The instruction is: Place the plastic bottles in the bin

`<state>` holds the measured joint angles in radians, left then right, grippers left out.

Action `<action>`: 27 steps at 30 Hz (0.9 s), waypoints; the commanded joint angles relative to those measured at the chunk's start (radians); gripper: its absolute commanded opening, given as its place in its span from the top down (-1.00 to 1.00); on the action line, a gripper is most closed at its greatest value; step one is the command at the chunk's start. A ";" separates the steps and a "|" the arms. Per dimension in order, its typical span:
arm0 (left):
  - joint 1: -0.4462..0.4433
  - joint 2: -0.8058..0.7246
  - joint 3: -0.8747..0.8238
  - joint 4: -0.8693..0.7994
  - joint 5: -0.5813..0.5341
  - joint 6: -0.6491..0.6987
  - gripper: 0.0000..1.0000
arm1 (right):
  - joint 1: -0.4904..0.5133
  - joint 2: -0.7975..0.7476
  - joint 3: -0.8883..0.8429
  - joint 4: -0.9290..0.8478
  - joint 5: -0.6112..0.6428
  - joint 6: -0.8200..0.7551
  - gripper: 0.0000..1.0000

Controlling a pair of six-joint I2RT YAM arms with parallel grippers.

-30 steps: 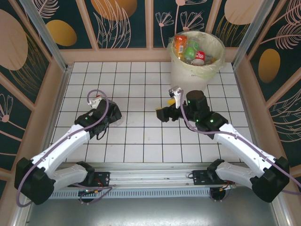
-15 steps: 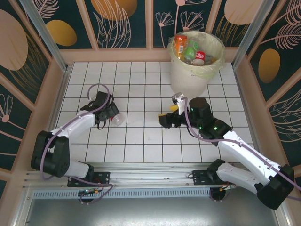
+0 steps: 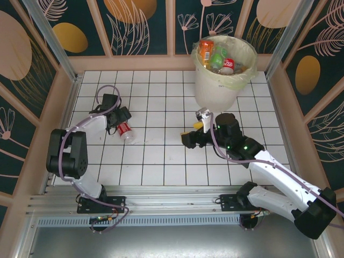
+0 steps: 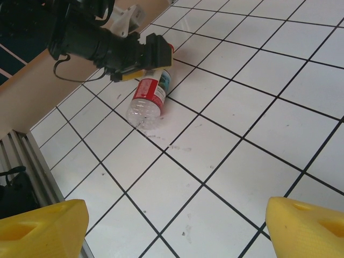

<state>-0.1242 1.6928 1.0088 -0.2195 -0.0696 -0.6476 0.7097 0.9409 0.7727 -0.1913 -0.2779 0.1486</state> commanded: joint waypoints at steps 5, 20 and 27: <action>0.038 0.109 0.062 0.048 0.076 0.055 -0.62 | 0.016 -0.017 -0.013 -0.019 0.025 0.023 -0.72; 0.037 0.003 -0.072 0.251 0.275 0.067 -0.18 | 0.024 0.042 -0.052 0.062 -0.015 0.167 -0.72; 0.028 -0.173 -0.272 0.619 0.581 0.012 -0.14 | 0.006 0.157 -0.068 0.255 -0.211 0.404 -0.74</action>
<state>-0.0879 1.5726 0.7803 0.1734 0.3317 -0.6037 0.7246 1.0710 0.7162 -0.0731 -0.3729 0.4221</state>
